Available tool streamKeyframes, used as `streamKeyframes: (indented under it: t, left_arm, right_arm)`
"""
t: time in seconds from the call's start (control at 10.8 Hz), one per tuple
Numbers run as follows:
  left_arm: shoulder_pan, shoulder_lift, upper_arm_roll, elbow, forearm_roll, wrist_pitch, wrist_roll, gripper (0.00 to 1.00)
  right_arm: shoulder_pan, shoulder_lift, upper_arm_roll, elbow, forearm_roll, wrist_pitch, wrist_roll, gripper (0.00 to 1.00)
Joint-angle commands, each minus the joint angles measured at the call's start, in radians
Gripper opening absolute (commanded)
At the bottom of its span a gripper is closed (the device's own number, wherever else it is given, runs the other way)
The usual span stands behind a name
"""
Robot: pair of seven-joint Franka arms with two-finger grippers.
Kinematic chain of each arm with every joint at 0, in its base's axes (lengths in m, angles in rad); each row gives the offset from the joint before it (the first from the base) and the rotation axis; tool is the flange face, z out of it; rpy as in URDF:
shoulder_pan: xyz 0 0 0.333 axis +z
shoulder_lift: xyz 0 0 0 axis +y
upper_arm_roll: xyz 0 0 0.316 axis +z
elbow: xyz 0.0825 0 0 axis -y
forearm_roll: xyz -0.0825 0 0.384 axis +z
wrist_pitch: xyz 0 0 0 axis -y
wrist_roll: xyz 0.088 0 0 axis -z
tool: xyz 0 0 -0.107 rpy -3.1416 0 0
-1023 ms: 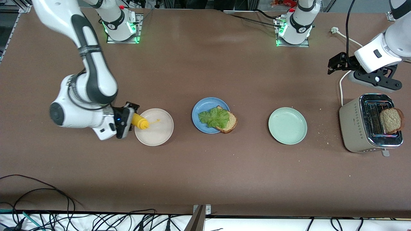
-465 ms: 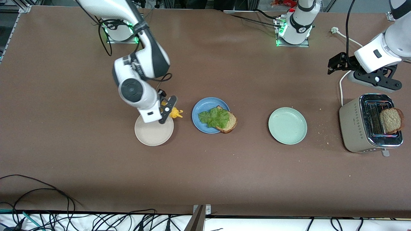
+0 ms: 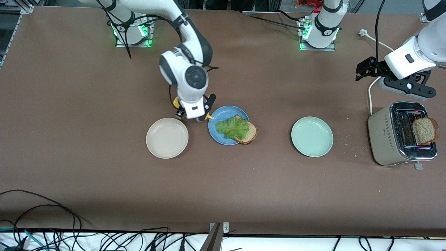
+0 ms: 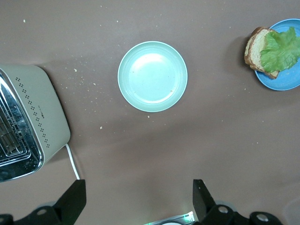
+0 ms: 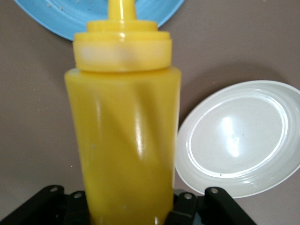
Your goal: Make sandwich in blue plate with both arms
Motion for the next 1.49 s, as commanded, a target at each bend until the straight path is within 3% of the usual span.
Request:
streamKeyframes:
  t: [0.0, 0.19, 0.37, 0.56, 1.12, 1.39]
  left_arm:
    - [0.003, 0.001, 0.000, 0.012, -0.018, -0.007, -0.007, 1.00]
    - [0.003, 0.001, 0.000, 0.012, -0.018, -0.007, -0.007, 1.00]
    - [0.003, 0.001, 0.000, 0.012, -0.018, -0.007, -0.007, 1.00]
    - [0.003, 0.001, 0.000, 0.012, -0.018, -0.007, -0.007, 1.00]
    - [0.003, 0.001, 0.000, 0.012, -0.018, -0.007, -0.008, 1.00]
    - [0.003, 0.001, 0.000, 0.012, -0.018, -0.007, -0.008, 1.00]
  right_arm:
    - [0.080, 0.066, -0.023, 0.061, -0.143, -0.098, 0.099, 0.00]
    - [0.117, 0.101, -0.024, 0.109, -0.214, -0.187, 0.111, 0.00]
    - [0.145, 0.132, -0.050, 0.146, -0.231, -0.229, 0.107, 0.00]
    - [0.148, 0.166, -0.052, 0.198, -0.231, -0.261, 0.105, 0.00]
    - [0.150, 0.171, -0.054, 0.201, -0.231, -0.258, 0.099, 0.00]
    - [0.102, 0.111, -0.049, 0.198, -0.181, -0.255, 0.041, 0.00]
